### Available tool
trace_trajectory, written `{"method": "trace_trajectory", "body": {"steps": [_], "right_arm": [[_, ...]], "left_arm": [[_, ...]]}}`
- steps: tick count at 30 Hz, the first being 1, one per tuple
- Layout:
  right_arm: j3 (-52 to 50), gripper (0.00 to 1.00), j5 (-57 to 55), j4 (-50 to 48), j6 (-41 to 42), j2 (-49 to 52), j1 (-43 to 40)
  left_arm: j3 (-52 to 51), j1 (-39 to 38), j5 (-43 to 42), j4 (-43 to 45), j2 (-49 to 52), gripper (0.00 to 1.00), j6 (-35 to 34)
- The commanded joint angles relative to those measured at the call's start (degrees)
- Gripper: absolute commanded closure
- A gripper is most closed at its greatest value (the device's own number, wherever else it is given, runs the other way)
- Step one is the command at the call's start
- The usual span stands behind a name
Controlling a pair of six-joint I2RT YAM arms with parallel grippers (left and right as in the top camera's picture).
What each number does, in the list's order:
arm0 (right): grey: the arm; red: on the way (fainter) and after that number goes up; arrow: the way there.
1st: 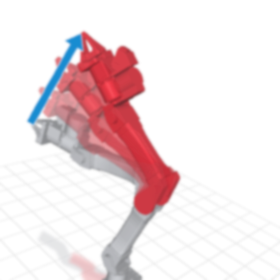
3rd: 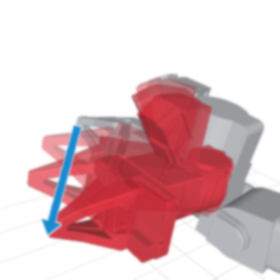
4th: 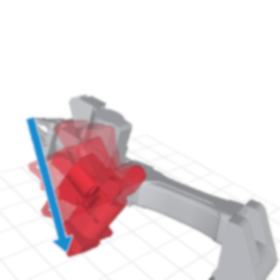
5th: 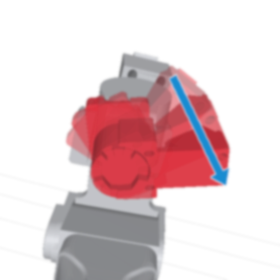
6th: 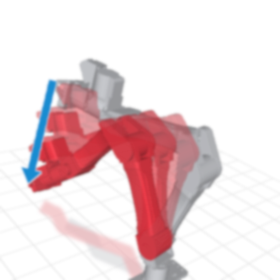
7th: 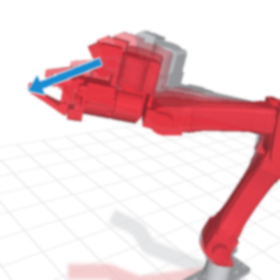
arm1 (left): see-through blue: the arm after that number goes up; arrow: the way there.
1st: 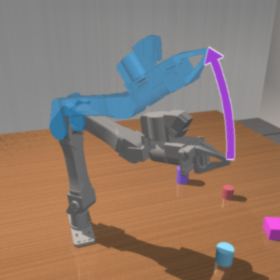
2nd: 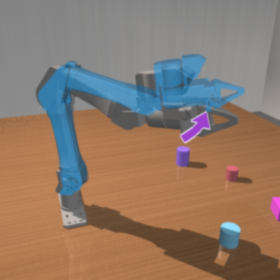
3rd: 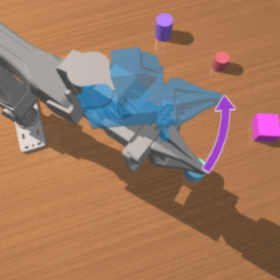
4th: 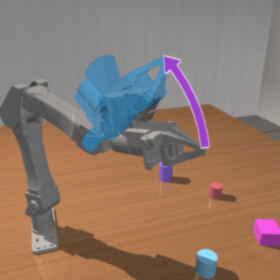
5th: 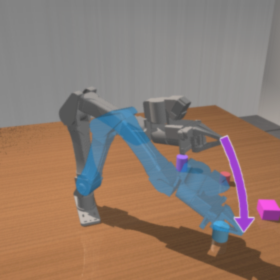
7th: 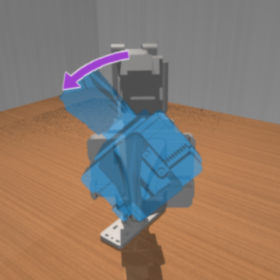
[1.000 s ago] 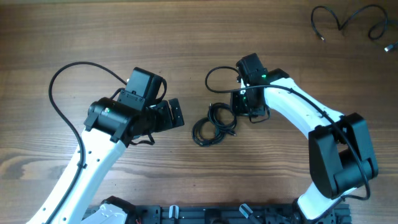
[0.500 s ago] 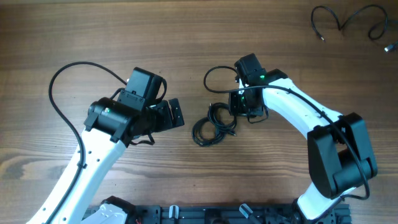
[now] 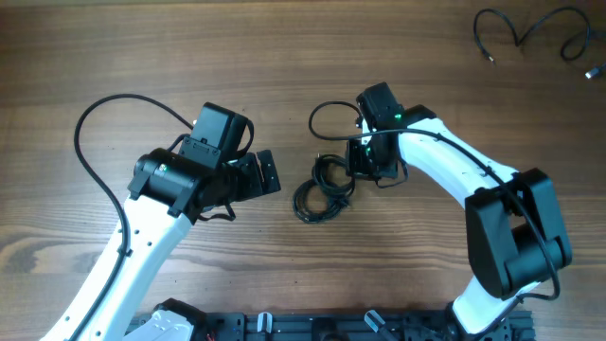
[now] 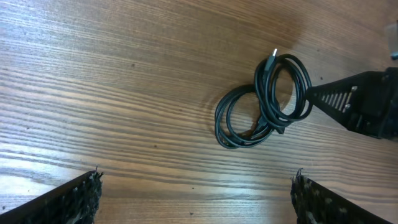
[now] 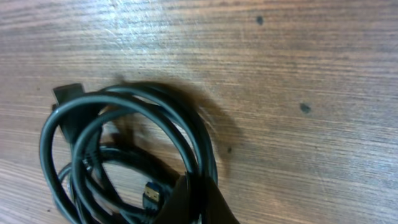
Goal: Untangle cables
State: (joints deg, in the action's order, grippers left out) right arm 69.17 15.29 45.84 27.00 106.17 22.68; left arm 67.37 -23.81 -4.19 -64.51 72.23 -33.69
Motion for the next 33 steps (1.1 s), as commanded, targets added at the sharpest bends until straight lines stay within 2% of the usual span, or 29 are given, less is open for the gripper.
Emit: {"method": "trace_trajectory", "body": {"steps": [1,3,8,14,15,16,17,18,20,23,25,27,28,32,33], "right_arm": [[9.1,0.96,-0.6,4.3,-0.4,-5.1,-1.9],[12.2,0.96,-1.2,7.2,-2.0,-10.9,-2.2],[12.8,0.96,0.8,9.9,-1.9,-23.5,-2.2],[12.9,0.96,1.5,10.5,7.4,-33.6,-2.2],[12.9,0.96,1.6,10.9,10.2,-33.9,-2.2],[12.9,0.96,3.5,11.2,12.7,-33.8,-2.2],[12.9,0.96,6.4,11.0,12.7,-33.5,-2.2],[12.9,0.96,7.9,10.7,12.8,-33.3,-2.2],[12.9,0.96,8.8,10.3,15.7,-33.2,-2.2],[12.9,0.96,10.8,9.1,18.2,-33.2,-2.2],[12.9,0.96,13.9,7.5,19.7,-33.1,-2.2],[12.9,0.96,19.3,4.5,22.2,-33.0,-2.2],[12.9,0.96,20.7,3.5,23.2,-33.0,-2.2],[12.9,0.96,26.9,0.3,26.1,-33.0,-2.2],[12.9,0.96,29.8,-0.3,26.1,-33.0,-2.2]], "left_arm": [[0.1,0.3,0.6,-0.1,0.1,0.0,0.3],[0.1,0.3,0.6,0.0,0.1,0.0,0.3],[0.1,0.3,0.6,0.0,0.1,0.0,0.3],[0.1,0.3,0.5,3.9,0.1,0.01,0.2],[0.1,0.3,-1.7,3.8,0.1,0.0,0.2],[0.1,0.3,-8.0,4.4,0.1,0.0,0.2],[0.1,0.3,-20.6,6.4,0.1,0.0,0.7],[0.1,0.3,-30.2,8.6,0.1,0.0,4.2],[0.1,0.3,-34.0,11.3,0.1,0.0,6.1],[0.1,0.3,-33.9,13.1,0.1,0.02,6.1],[0.1,0.3,-33.7,14.7,0.2,0.1,6.1],[0.1,0.3,-33.0,17.6,1.1,0.26,6.3],[0.1,0.3,-32.3,18.3,1.7,0.29,6.3],[0.1,0.3,-30.6,21.7,5.6,0.29,6.3],[0.1,0.4,-30.1,23.4,6.7,0.32,6.3]]}}
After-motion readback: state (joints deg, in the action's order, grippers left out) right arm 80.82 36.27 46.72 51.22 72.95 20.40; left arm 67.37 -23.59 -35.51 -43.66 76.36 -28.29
